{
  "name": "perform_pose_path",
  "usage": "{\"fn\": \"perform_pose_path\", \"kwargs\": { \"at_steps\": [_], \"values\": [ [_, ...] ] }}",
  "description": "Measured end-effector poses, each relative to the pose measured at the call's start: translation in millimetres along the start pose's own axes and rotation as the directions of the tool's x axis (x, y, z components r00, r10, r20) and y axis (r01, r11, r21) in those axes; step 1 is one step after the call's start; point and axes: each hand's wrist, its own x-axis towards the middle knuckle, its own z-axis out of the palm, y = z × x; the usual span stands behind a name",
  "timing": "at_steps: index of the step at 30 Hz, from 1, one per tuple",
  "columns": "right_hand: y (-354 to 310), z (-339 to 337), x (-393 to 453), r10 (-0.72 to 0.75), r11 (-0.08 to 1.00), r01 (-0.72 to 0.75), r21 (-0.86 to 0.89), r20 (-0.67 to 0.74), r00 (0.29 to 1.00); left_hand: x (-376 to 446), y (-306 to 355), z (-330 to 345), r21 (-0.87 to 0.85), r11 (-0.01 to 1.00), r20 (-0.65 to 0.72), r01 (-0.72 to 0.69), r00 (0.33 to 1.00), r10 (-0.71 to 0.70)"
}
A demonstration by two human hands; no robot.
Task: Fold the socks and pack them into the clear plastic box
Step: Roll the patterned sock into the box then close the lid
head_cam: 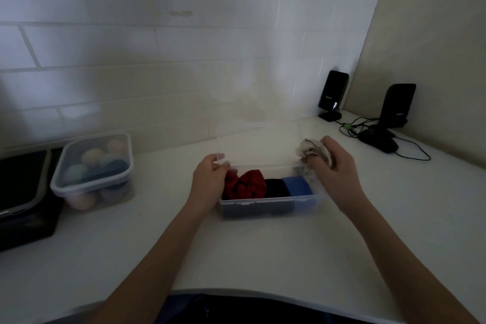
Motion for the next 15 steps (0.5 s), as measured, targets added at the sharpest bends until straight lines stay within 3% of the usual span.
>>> {"fn": "perform_pose_path", "kwargs": {
  "at_steps": [2, 4, 6, 8, 10, 12, 14, 15],
  "values": [
    [-15.8, 5.4, -1.4, -0.048, 0.999, 0.046, 0.017, 0.109, 0.993, -3.5, 5.3, 6.2, 0.043, 0.999, 0.045, -0.007, 0.999, 0.006],
    [-30.6, 12.5, -0.4, -0.079, 0.994, 0.065, 0.084, 0.177, 0.981, -6.9, 10.7, 11.1, 0.235, 0.97, 0.054, -0.062, 0.997, 0.051],
    [-42.3, 17.9, 3.1, -0.075, 0.987, 0.042, 0.152, 0.219, 0.973, -13.0, 13.5, 9.5, 0.447, 0.865, 0.028, -0.226, 0.97, 0.24],
    [-53.4, 20.0, 6.6, -0.051, 0.975, 0.002, 0.224, 0.209, 0.977, -20.8, 22.8, 6.0, 0.44, 0.764, 0.115, -0.472, 0.874, 0.473],
    [-59.1, 20.7, 11.0, 0.035, 0.907, -0.118, 0.403, 0.207, 0.978, -28.0, 38.4, 7.6, 0.294, 0.751, 0.32, -0.591, 0.802, 0.505],
    [-61.1, 20.8, 13.0, 0.109, 0.718, -0.298, 0.628, 0.322, 0.94, -29.4, 49.8, 14.9, 0.104, 0.879, 0.475, -0.465, 0.8, 0.367],
    [-62.1, 20.7, 15.1, 0.088, 0.504, -0.415, 0.758, 0.434, 0.897, -26.5, 55.4, 20.0, -0.061, 0.955, 0.465, -0.289, 0.838, 0.284],
    [-60.9, 20.0, 16.9, 0.085, 0.455, -0.435, 0.777, 0.449, 0.89, -25.4, 58.7, 22.2, -0.099, 0.967, 0.419, -0.237, 0.871, 0.256]
  ]
}}
